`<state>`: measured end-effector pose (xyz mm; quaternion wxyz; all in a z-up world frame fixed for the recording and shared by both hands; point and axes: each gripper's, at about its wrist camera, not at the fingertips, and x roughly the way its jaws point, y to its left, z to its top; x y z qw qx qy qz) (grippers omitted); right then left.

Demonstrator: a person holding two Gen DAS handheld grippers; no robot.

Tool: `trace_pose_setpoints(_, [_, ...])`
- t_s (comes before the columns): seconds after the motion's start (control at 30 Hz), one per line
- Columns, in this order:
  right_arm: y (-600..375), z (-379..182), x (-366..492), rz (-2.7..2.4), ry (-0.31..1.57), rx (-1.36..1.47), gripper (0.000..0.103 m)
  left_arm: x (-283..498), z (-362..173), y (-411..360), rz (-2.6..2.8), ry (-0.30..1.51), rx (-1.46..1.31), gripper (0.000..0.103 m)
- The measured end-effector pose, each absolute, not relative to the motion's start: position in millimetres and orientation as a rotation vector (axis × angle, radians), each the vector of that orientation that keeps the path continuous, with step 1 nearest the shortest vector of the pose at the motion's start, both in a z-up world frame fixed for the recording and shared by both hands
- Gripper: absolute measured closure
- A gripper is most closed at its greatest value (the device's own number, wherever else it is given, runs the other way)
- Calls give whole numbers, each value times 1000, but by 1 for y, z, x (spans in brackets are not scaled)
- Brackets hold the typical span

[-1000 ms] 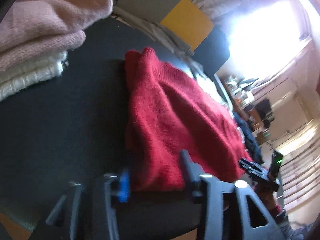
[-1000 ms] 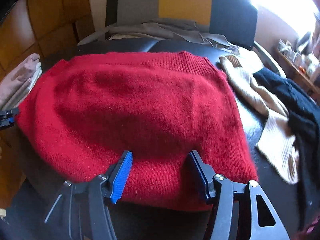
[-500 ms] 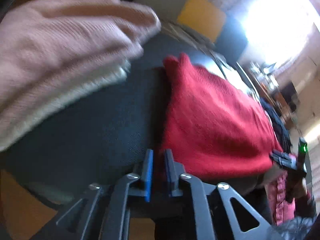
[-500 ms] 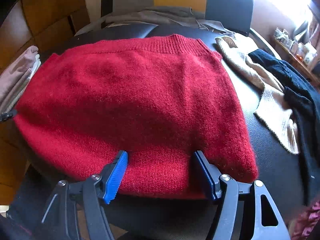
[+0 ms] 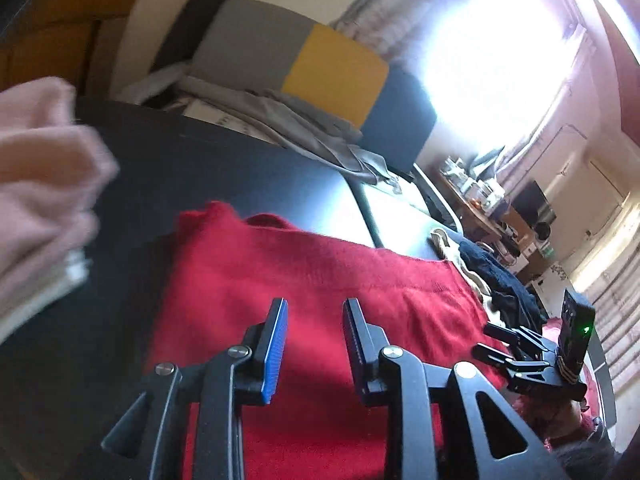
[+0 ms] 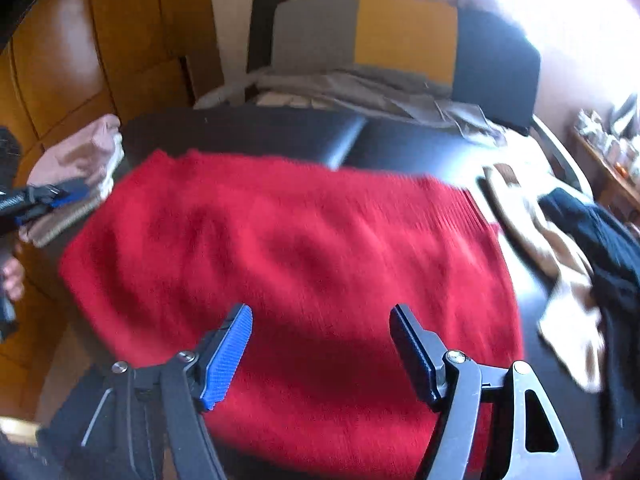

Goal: Fold clothes

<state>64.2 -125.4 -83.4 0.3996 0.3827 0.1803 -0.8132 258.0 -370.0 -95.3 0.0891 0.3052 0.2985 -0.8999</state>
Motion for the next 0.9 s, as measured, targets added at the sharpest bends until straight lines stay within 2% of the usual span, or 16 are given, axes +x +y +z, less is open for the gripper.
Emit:
trace_pose_setpoints(0.17, [-131,-109,35,-2114,513,1041,29,202,-124,-346,-2677,789,1043,75])
trace_pose_setpoints(0.2, [-132,-114,29,-2125,524,1056,25,196,-131,-343,-2677,764,1072,74])
trace_pose_setpoints(0.27, [-110,-121,23,-2153,455,1034,24,185,-150,-334,-2671,745,1151,75])
trace_pose_setpoints(0.43, [-63,-135,16,-2204,308,942,17,191,-160,-308,-2709,643,1076,74])
trace_pose_setpoints(0.5, [-66,-136,17,-2212,325,931,14,189,-161,-312,-2689,711,1068,75])
trace_pose_setpoints(0.63, [-66,-136,13,-2199,306,917,11,205,-152,-346,-2656,1081,1031,74])
trace_pose_setpoints(0.8, [-64,-137,15,-2205,298,897,10,256,-125,-388,-2619,1101,847,64])
trace_pose_setpoints(0.9, [-63,-138,15,-2209,292,885,10,268,-130,-412,-2571,1135,943,63])
